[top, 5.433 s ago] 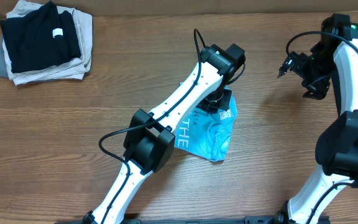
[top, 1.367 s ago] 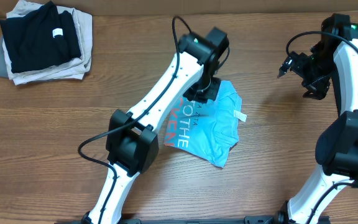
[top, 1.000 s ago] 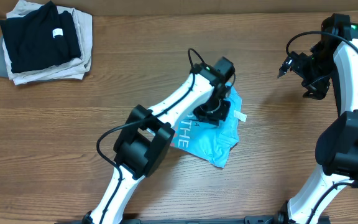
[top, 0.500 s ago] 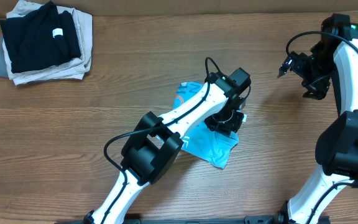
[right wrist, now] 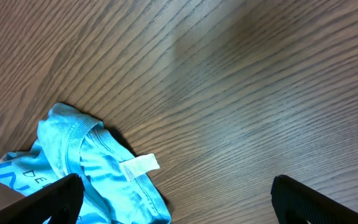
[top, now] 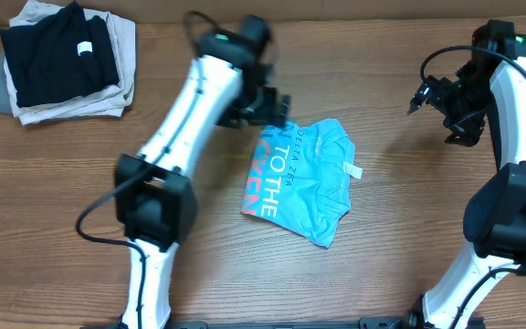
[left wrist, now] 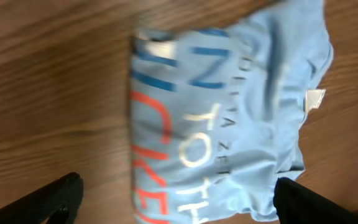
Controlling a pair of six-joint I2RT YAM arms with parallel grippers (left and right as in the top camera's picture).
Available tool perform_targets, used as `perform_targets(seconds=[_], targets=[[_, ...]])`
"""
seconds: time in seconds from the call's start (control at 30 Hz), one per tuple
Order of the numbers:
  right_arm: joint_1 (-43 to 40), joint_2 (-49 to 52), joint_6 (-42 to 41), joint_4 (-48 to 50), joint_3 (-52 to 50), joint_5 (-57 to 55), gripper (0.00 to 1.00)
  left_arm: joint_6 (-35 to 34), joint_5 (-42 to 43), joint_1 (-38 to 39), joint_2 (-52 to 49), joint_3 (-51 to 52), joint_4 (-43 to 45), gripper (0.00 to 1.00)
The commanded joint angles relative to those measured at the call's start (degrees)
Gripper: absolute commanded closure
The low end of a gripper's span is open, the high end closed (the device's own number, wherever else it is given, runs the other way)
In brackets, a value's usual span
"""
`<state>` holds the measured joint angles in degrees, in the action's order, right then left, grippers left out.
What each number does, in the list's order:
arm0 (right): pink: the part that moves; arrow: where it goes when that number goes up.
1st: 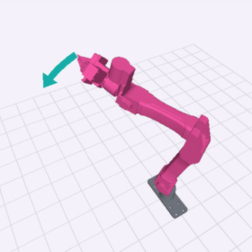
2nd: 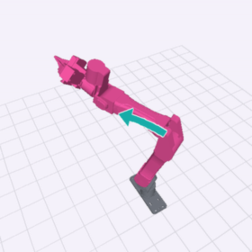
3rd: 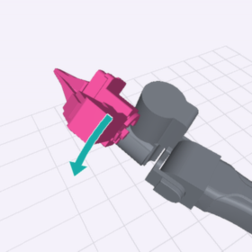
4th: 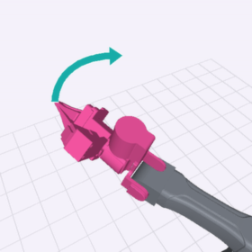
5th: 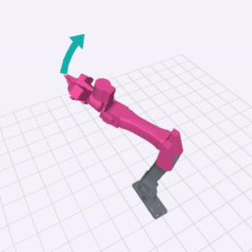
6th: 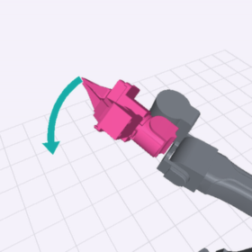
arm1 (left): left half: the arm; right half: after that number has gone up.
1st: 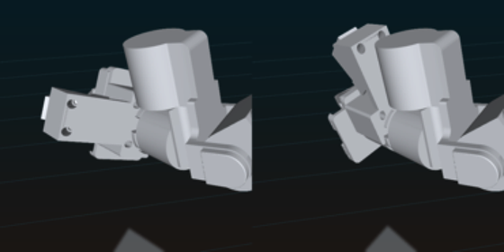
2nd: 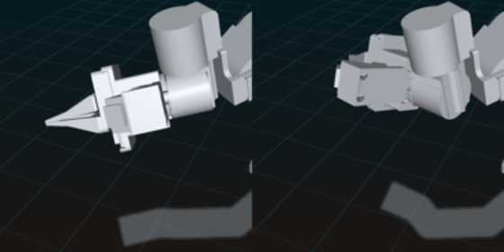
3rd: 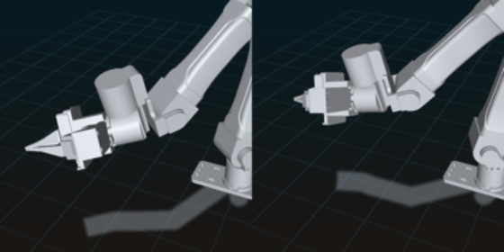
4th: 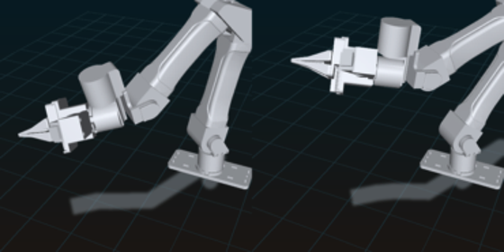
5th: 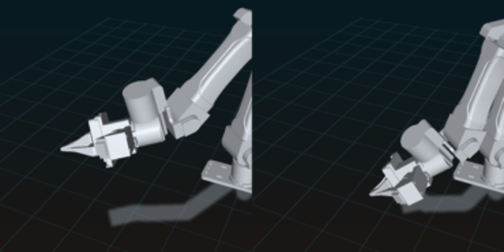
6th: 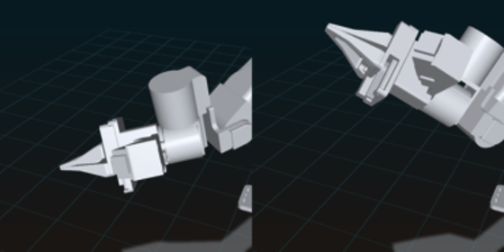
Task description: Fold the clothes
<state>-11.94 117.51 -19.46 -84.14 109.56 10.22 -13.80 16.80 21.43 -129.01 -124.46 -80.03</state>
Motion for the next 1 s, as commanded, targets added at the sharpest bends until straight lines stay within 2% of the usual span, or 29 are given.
perform_targets(seconds=[0.0, 0.1, 0.3, 0.4, 0.6, 0.63, 0.67, 0.7, 0.87, 0.9, 0.93, 0.97], targets=[[0.1, -1.5, -0.1, 0.0, 1.0, -0.1, 0.00, 8.7, 15.5, -1.8, -0.9, 7.5, 3.3, 0.00], [0.1, -1.5, -0.1, 0.0, 1.0, -0.1, 0.00, 9.7, 18.0, -2.3, -0.9, 14.8, 9.8, 0.00], [0.1, -1.5, -0.1, 0.0, 1.0, -0.1, 0.00, 6.2, 20.7, -2.1, -1.0, 25.2, 20.5, 0.00], [0.1, -1.5, -0.1, 0.0, 1.0, -0.1, 0.00, 5.6, 20.7, -2.1, -1.0, 27.9, 22.6, 0.00], [0.1, -1.5, -0.1, 0.0, 1.0, -0.1, 0.00, 0.0, 20.7, -0.4, -1.0, 31.6, 26.8, 0.02], [0.1, -1.5, -0.1, 0.0, 1.0, -0.1, 0.00, 0.0, 20.7, 0.2, -1.0, 31.8, 27.0, 0.05], [0.1, -1.5, -0.1, 0.0, 1.0, -0.1, 0.00, 0.0, 20.2, 1.2, -1.0, 31.8, 27.2, 0.23], [0.1, -1.5, -0.1, 0.0, 1.0, -0.1, 0.00, -0.1, 20.1, 1.7, -1.0, 31.8, 27.5, 0.31], [0.1, -1.5, -0.1, 0.0, 1.0, -0.1, 0.00, -4.3, 15.4, 4.4, -1.0, 31.8, 28.0, 0.33], [0.1, -1.5, -0.1, 0.0, 1.0, -0.1, 0.00, -4.5, 14.5, 4.9, -1.0, 31.8, 28.1, 0.36], [0.1, -1.5, -0.1, 0.0, 1.0, -0.1, 0.00, -4.5, 13.9, 5.4, -1.0, 31.8, 28.1, 0.43], [0.1, -1.5, -0.1, 0.0, 1.0, -0.1, 0.00, -4.5, 13.4, 5.7, -1.0, 31.8, 28.1, 0.57]])
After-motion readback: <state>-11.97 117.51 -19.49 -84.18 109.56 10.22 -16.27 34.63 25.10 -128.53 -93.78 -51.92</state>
